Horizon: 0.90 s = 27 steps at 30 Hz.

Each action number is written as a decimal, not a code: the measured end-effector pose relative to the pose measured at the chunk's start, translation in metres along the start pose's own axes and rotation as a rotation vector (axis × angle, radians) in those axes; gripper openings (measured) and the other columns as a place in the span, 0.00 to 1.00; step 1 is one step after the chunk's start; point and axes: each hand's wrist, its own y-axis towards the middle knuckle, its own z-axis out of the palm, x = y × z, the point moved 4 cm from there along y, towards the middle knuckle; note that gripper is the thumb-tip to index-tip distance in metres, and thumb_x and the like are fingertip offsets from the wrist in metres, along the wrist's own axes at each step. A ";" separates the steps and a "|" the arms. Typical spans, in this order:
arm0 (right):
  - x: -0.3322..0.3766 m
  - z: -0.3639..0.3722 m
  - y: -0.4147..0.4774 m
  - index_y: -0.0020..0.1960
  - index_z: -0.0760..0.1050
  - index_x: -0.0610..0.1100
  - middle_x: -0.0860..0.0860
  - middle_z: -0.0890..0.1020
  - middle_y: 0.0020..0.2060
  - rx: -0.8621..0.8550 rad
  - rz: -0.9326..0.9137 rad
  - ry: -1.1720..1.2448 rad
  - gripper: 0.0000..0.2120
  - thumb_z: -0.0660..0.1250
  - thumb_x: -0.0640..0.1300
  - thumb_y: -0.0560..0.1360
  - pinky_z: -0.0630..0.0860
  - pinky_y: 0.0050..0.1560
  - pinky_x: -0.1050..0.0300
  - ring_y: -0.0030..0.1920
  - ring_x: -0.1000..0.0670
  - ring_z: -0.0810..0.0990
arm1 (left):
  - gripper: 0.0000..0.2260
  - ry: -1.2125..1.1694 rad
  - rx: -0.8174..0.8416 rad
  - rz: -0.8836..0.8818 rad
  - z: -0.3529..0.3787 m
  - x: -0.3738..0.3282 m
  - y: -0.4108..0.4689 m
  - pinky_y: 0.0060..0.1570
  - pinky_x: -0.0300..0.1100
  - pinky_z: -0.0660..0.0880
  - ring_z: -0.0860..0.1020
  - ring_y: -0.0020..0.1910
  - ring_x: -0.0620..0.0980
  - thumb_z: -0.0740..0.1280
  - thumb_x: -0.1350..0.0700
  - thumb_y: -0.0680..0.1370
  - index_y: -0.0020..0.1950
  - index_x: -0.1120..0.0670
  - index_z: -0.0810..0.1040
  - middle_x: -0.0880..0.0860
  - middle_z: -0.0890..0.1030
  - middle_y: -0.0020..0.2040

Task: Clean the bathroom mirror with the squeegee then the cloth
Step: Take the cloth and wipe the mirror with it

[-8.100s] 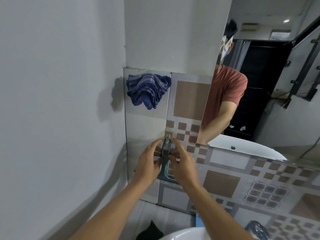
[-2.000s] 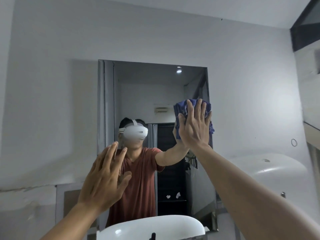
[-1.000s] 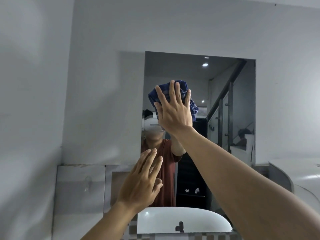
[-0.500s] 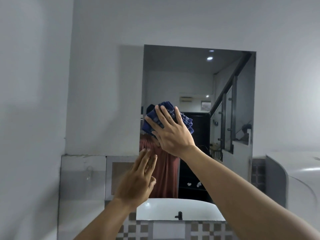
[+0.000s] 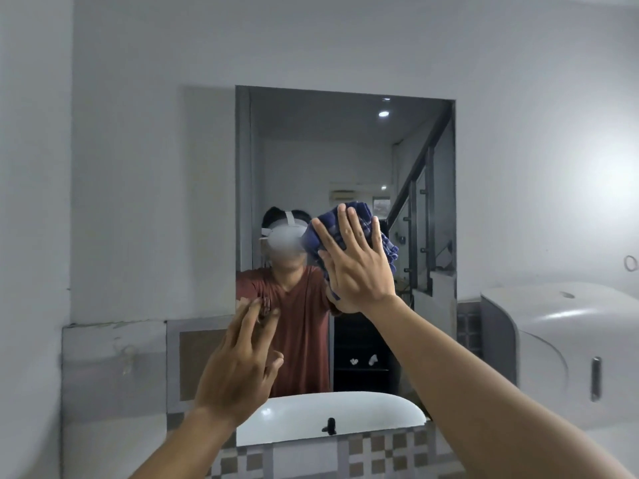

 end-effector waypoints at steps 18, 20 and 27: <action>-0.113 0.003 -0.030 0.82 0.51 0.54 0.42 0.52 0.81 -0.004 0.382 0.027 0.26 0.43 0.54 0.85 0.49 0.78 0.35 0.81 0.42 0.47 | 0.32 0.077 -0.131 0.037 -0.063 0.002 0.132 0.76 0.57 0.56 0.55 0.79 0.64 0.66 0.47 0.79 0.80 0.53 0.60 0.64 0.54 0.80; -0.118 0.004 -0.038 0.82 0.51 0.53 0.41 0.53 0.81 -0.015 0.405 0.029 0.26 0.42 0.55 0.84 0.50 0.78 0.35 0.81 0.42 0.49 | 0.32 0.083 -0.134 0.028 -0.061 0.000 0.131 0.76 0.57 0.56 0.55 0.79 0.64 0.66 0.47 0.78 0.80 0.53 0.60 0.64 0.55 0.80; -0.113 0.013 -0.074 0.82 0.48 0.54 0.42 0.49 0.81 0.020 0.477 0.038 0.26 0.43 0.55 0.85 0.46 0.79 0.36 0.81 0.43 0.44 | 0.30 0.089 -0.179 0.006 -0.070 -0.007 0.133 0.75 0.58 0.58 0.59 0.76 0.65 0.68 0.48 0.76 0.76 0.55 0.66 0.65 0.61 0.77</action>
